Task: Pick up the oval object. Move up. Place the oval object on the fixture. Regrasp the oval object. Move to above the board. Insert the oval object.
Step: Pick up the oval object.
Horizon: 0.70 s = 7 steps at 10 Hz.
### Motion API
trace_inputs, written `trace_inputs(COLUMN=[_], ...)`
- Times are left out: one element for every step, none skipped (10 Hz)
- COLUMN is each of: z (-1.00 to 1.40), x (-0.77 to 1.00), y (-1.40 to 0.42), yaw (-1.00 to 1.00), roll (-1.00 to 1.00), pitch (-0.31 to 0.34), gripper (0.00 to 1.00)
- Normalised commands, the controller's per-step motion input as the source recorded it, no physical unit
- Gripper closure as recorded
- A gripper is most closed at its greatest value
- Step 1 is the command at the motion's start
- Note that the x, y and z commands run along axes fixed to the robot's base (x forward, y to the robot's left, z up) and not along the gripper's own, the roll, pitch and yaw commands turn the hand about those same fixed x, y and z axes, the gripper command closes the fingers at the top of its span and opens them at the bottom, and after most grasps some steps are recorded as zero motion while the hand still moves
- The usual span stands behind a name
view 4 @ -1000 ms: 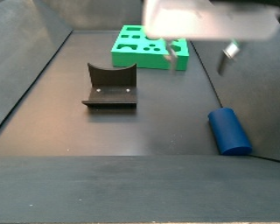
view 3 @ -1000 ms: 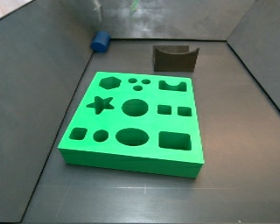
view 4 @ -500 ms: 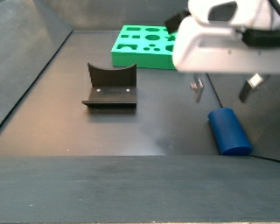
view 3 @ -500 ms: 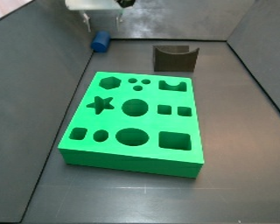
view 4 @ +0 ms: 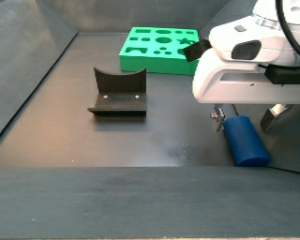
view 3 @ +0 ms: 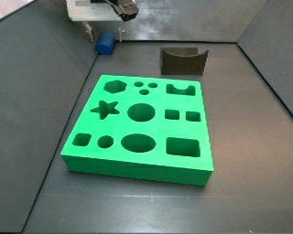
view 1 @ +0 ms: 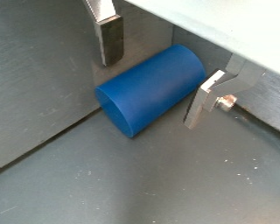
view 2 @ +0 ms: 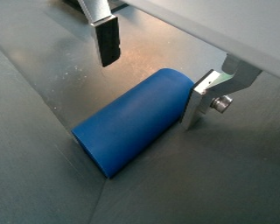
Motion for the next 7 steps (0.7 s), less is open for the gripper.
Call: trace_inputs(z=[-1.00, -1.00, -1.00, -1.00, -1.00, -1.00, -1.00], x=[0.16, 0.33, 0.39, 0.43, 0.49, 0.47, 0.35], y=[0.01, -0.01, -0.05, -0.07, -0.04, -0.03, 0.00], yaw=[0.00, 0.00, -0.01, -0.04, -0.05, -0.06, -0.03], roll=[0.00, 0.00, 0.00, 0.00, 0.00, 0.00, 0.00], pitch=[-0.089, -0.083, -0.081, -0.076, -0.049, -0.044, -0.011], gripper=[0.00, 0.00, 0.00, 0.00, 0.00, 0.00, 0.00])
